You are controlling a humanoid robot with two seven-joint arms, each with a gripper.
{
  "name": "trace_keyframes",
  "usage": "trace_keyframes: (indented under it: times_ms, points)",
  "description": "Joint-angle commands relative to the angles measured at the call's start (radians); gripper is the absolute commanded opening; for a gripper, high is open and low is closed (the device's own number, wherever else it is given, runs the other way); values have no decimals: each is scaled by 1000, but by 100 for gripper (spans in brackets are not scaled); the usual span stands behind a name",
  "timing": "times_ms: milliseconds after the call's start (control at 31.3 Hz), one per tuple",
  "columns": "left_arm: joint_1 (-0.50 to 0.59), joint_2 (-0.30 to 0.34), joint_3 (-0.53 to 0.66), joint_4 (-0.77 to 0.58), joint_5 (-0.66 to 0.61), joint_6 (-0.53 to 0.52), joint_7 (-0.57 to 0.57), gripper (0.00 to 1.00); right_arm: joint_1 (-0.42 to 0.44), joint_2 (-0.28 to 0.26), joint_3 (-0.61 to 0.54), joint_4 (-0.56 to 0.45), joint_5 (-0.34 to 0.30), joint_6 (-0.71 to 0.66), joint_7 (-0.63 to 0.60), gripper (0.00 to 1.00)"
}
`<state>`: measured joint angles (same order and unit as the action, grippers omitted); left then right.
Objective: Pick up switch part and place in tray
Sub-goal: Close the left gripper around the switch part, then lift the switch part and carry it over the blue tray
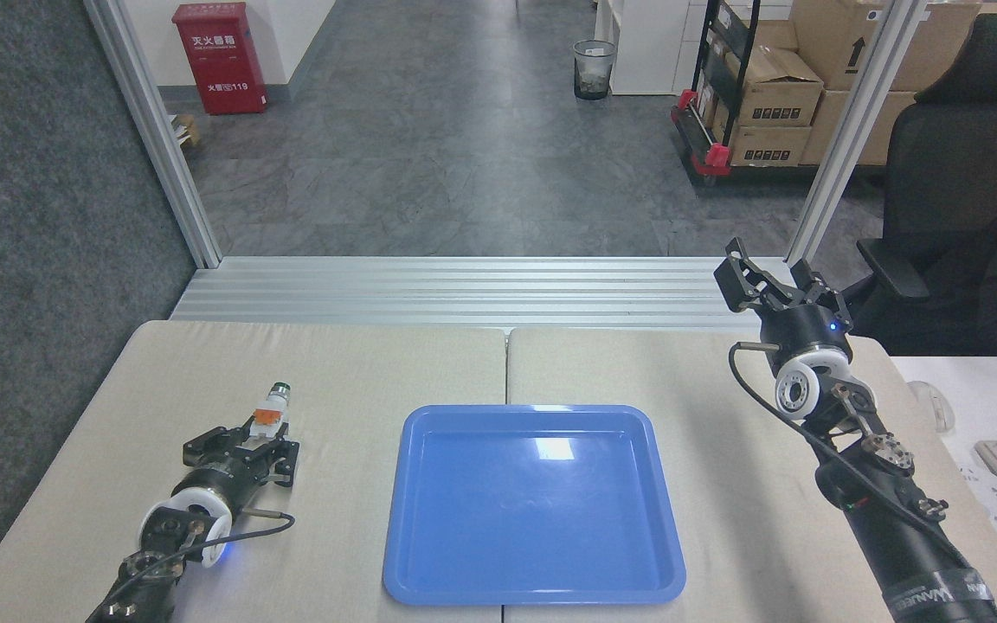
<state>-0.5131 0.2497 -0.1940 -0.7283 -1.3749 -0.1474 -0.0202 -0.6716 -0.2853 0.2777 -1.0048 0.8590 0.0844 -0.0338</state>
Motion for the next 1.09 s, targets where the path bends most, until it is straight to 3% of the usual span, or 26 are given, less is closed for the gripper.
trace_keyframes:
  times_ms: [0,256,383,543,735,927,1054]
  points:
    - [-22,132,47,-190,120,-47,-49,0,0,0,0,0,0,0,0,99]
    - [79,168,99,-475,143,-184,-83,0,0,0,0,0,0,0,0,99]
    - [174,142,145,-687,142,-328,-87,0,0,0,0,0,0,0,0,99]
    - [239,88,128,-859,134,-388,-121,0,1,0,0,0,0,0,0,99]
    - [190,39,33,-893,88,-394,-187,0,0,0,0,0,0,0,0,99]
    - [174,-131,-48,-866,-91,-379,-196,0,0,0,0,0,0,0,0,99]
    - [205,-164,-159,-850,-165,-377,-198,0,1,0,0,0,0,0,0,99]
